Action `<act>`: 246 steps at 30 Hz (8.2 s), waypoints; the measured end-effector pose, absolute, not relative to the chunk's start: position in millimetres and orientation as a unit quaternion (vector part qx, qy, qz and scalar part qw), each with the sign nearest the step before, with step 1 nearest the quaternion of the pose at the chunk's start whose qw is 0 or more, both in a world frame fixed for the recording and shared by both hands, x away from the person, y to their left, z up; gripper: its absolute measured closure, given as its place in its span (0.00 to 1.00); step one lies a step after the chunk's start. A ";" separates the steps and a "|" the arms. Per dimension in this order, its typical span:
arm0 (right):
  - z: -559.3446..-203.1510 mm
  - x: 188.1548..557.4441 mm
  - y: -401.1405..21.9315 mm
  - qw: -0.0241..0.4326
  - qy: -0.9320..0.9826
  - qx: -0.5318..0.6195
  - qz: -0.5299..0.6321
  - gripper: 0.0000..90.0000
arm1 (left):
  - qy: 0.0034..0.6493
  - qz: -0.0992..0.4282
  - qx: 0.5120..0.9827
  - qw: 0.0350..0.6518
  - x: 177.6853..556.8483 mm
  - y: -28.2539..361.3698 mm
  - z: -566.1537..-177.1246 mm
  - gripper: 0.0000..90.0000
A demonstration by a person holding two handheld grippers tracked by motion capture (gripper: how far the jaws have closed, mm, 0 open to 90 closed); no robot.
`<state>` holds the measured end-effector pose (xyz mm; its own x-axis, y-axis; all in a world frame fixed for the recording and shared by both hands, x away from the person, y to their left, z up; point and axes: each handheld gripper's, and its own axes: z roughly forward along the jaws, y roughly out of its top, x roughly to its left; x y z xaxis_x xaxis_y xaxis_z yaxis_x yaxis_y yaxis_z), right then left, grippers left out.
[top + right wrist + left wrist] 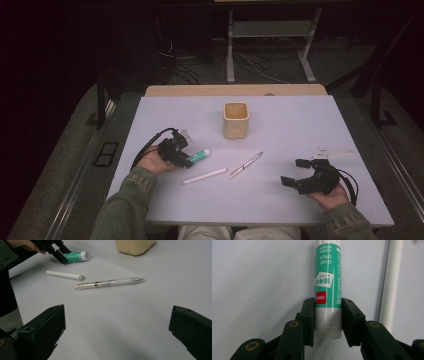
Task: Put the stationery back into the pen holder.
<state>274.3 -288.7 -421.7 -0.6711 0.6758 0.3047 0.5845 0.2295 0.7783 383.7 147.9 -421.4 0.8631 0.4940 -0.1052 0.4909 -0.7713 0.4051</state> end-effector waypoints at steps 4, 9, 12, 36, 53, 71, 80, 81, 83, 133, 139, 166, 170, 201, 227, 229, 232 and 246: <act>-421.4 273.9 -288.3 0.045 0.782 0.404 0.471 0.00 | 0.258 0.007 0.942 0.216 384.1 148.8 -418.4 0.71; -421.2 274.0 -288.0 0.044 0.783 0.404 0.470 0.00 | 0.252 0.015 0.942 0.222 382.2 147.2 -411.0 0.71; -421.1 274.2 -287.8 0.043 0.785 0.402 0.470 0.00 | 0.243 0.022 0.944 0.224 380.5 145.1 -405.4 0.71; -407.9 285.6 -292.2 0.020 0.795 0.396 0.460 0.00 | 0.160 0.072 0.947 0.268 353.9 112.7 -359.8 0.71; -388.8 302.0 -277.4 0.003 0.821 0.368 0.437 0.00 | 0.130 0.121 0.939 0.295 338.9 95.8 -352.7 0.71; -366.1 323.7 -249.0 -0.023 0.857 0.319 0.403 0.00 | 0.093 0.141 0.939 0.300 326.4 76.3 -356.9 0.71; -359.4 332.4 -230.2 -0.037 0.879 0.288 0.378 0.00 | 0.074 0.154 0.938 0.303 321.9 68.0 -360.6 0.71; -358.8 333.0 -229.0 -0.037 0.880 0.286 0.377 0.00 | 0.072 0.154 0.938 0.303 321.6 67.5 -360.5 0.71; -357.2 334.5 -225.7 -0.040 0.883 0.283 0.374 0.00 | 0.073 0.152 0.937 0.305 320.4 66.3 -361.4 0.71; -344.6 371.1 -148.2 -0.096 0.938 0.180 0.281 0.25 | 0.011 0.179 0.937 0.300 312.4 44.4 -371.1 0.71; -346.5 371.7 -141.3 -0.100 0.945 0.160 0.266 0.35 | 0.007 0.176 0.938 0.299 311.2 42.4 -372.4 0.71; -363.7 379.1 -130.8 -0.143 0.957 0.120 0.223 0.64 | -0.003 0.169 0.935 0.311 304.9 35.8 -375.0 0.71; -364.5 379.9 -130.5 -0.152 0.955 0.118 0.224 0.66 | -0.009 0.169 0.936 0.310 305.0 34.4 -375.4 0.71; -362.3 381.3 -139.9 -0.166 0.945 0.116 0.256 0.72 | 0.048 0.142 0.926 0.346 310.8 56.2 -370.9 0.63; -354.2 383.2 -165.1 -0.124 0.912 0.175 0.351 0.72 | 0.195 0.060 0.873 0.443 317.4 114.8 -368.4 0.23; -351.9 383.8 -166.0 -0.117 0.907 0.182 0.361 0.72 | 0.206 0.056 0.865 0.453 316.9 118.9 -369.0 0.20; -348.8 385.7 -167.8 -0.102 0.901 0.187 0.378 0.72 | 0.220 0.057 0.855 0.467 315.6 123.4 -369.9 0.13; -333.5 397.1 -173.5 -0.061 0.879 0.222 0.417 0.72 | 0.262 0.050 0.826 0.496 305.1 136.1 -383.4 0.00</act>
